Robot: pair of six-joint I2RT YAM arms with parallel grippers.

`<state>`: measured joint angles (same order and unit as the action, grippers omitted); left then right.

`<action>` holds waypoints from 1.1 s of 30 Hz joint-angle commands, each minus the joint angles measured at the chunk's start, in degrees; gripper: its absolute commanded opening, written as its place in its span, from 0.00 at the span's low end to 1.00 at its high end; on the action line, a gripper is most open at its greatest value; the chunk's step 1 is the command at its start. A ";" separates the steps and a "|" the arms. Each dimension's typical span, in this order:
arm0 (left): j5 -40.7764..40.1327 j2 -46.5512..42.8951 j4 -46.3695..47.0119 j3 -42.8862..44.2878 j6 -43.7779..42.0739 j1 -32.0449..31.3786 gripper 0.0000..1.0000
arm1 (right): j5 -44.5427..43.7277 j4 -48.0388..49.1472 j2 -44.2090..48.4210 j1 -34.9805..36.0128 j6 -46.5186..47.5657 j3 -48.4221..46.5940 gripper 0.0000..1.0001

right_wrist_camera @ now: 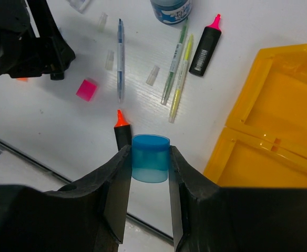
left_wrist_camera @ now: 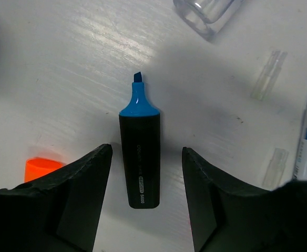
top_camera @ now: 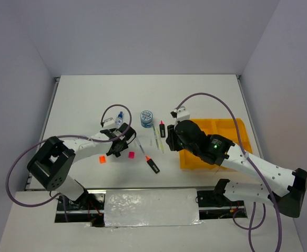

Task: Sort the stationery into containers
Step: Pick up the pen from the center of the board, then close the pen cap on the pen.

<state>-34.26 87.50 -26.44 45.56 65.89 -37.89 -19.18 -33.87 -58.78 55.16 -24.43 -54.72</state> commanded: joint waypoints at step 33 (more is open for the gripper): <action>41.60 -39.95 43.59 -10.92 -29.58 -15.02 0.00 | 17.94 38.04 23.62 0.39 7.03 8.40 0.18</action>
<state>-10.55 50.15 -2.96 37.36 44.73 -52.58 -5.32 -10.22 -37.67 55.27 -19.29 -47.07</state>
